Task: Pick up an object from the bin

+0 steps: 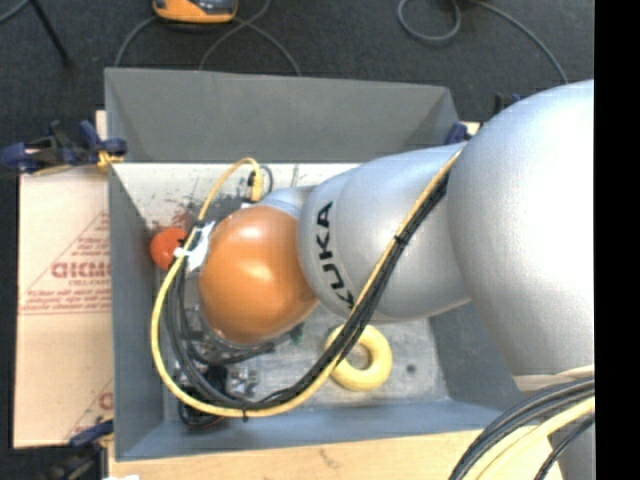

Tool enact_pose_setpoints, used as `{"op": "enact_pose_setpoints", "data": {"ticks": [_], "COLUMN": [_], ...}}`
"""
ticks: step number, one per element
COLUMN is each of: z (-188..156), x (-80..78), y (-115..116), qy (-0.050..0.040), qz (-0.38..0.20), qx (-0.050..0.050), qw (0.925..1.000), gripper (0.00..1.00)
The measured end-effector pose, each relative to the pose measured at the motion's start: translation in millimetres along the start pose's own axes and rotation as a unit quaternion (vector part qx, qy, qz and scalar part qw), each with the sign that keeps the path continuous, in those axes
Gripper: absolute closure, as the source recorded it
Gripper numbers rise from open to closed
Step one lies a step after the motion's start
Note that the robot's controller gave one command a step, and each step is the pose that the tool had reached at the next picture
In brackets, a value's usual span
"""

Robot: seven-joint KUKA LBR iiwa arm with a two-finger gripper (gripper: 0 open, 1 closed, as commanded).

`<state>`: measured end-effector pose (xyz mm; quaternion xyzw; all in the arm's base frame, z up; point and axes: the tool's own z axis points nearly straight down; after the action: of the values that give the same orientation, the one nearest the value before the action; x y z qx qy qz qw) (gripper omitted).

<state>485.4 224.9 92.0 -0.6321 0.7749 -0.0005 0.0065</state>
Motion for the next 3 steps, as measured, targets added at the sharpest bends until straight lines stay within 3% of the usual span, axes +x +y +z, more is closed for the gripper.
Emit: {"op": "enact_pose_setpoints", "data": {"ticks": [1,3], "z": [0,7], "x": [0.0,42.9], "y": [0,-31], "qy": [0.0001,-0.0146], "qz": [0.0,-0.021], "qx": [0.0,0.004], "qw": [1.0,0.9997], "gripper": [1.0,1.0]}}
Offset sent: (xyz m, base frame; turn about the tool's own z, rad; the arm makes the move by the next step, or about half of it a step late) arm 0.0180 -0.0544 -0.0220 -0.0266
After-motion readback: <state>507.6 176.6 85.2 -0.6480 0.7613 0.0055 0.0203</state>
